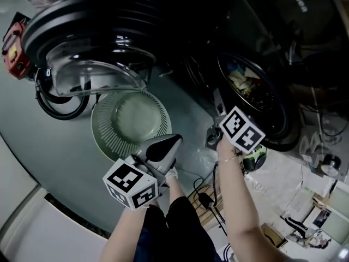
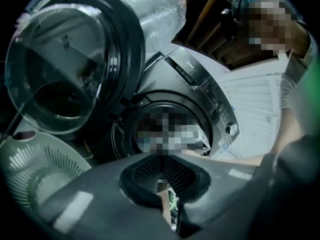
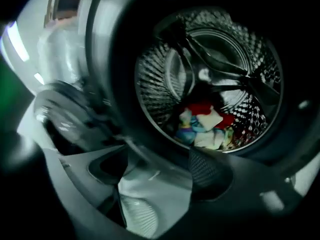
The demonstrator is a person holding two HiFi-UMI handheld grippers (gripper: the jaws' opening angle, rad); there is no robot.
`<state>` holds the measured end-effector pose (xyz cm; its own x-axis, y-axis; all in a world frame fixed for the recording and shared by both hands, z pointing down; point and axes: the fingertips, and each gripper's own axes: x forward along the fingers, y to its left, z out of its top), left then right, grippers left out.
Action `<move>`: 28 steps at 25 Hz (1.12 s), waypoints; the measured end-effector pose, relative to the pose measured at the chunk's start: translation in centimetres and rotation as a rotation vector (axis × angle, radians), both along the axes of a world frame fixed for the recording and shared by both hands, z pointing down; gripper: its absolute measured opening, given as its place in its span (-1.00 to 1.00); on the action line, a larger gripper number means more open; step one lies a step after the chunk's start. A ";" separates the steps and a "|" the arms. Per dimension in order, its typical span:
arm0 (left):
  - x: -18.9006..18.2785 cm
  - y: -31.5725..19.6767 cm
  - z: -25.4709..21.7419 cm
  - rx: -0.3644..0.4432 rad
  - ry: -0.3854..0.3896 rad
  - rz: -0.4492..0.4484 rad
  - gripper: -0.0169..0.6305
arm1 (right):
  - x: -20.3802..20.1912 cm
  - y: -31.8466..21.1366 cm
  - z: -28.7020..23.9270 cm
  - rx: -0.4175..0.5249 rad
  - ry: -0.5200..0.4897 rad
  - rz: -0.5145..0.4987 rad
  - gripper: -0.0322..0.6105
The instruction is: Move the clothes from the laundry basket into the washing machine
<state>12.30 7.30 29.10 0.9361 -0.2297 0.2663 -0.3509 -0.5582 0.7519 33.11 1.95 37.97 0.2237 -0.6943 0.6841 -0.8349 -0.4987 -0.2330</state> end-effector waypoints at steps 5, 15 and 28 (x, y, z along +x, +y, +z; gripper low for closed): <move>-1.7 -0.2 -6.6 0.039 -0.047 0.005 -0.94 | -7.0 1.6 -9.2 0.054 -0.070 -0.155 0.27; -4.4 0.0 -20.9 0.162 -0.088 -0.015 -0.94 | -15.9 2.7 -26.7 0.162 -0.161 -0.481 -0.08; -8.8 2.9 -31.0 0.286 -0.152 -0.090 -0.94 | -25.0 7.4 -41.7 0.312 -0.188 -0.757 -0.81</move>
<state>3.52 10.24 -1.89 0.8631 -0.3954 0.3141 -0.5046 -0.7004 0.5049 8.12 9.36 -3.72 -0.4771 -0.7746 0.4153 -0.8516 0.2905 -0.4364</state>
